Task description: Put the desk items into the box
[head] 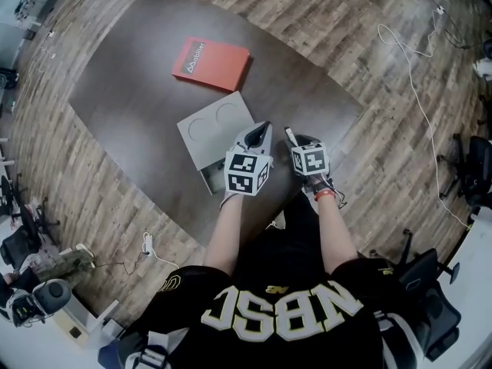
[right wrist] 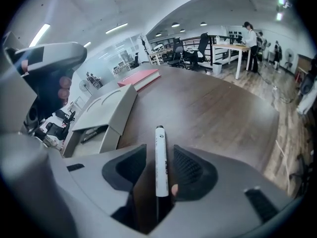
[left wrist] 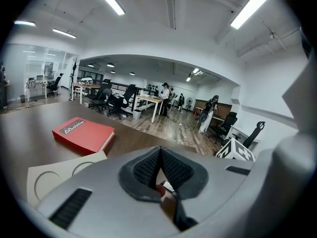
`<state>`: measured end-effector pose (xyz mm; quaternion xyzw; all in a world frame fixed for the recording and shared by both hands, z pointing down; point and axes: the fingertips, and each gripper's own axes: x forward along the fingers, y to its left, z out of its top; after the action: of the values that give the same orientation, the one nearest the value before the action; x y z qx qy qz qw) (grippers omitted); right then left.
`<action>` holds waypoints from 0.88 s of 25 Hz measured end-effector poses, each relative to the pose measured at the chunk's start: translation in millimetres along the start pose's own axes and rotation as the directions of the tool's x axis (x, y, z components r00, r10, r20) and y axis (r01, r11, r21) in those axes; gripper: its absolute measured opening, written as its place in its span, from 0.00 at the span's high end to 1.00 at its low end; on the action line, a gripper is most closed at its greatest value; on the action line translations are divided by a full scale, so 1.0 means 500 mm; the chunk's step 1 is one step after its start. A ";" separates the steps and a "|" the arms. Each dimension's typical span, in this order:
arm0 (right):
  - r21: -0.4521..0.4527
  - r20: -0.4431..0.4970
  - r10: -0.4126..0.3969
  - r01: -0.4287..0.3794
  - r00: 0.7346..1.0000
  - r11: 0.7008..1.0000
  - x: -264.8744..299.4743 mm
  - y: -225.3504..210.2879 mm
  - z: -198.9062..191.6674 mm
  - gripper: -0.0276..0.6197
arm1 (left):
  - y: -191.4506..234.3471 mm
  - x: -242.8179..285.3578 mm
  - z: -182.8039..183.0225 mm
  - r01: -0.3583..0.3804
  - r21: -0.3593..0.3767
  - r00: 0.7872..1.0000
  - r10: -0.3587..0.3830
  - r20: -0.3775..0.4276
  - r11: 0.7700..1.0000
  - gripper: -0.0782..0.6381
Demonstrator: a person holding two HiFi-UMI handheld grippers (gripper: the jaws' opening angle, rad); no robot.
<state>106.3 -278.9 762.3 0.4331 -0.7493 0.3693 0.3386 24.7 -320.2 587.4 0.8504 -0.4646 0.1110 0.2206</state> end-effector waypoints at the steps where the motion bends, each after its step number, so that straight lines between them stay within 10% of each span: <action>1: -0.014 -0.007 -0.005 0.005 1.000 1.000 0.001 0.000 0.000 0.68 | 0.003 0.000 0.000 -0.002 -0.002 1.000 0.002 -0.001 1.000 0.87; 22: 0.117 0.015 -0.030 0.028 0.999 0.993 -0.025 -0.038 0.012 0.84 | 0.013 -0.008 -0.006 -0.024 -0.022 1.000 0.024 -0.008 0.999 0.87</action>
<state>127.1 -285.5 753.7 0.4658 -0.7230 0.4039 0.3118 17.2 -319.0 590.3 0.8418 -0.4751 0.1115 0.2306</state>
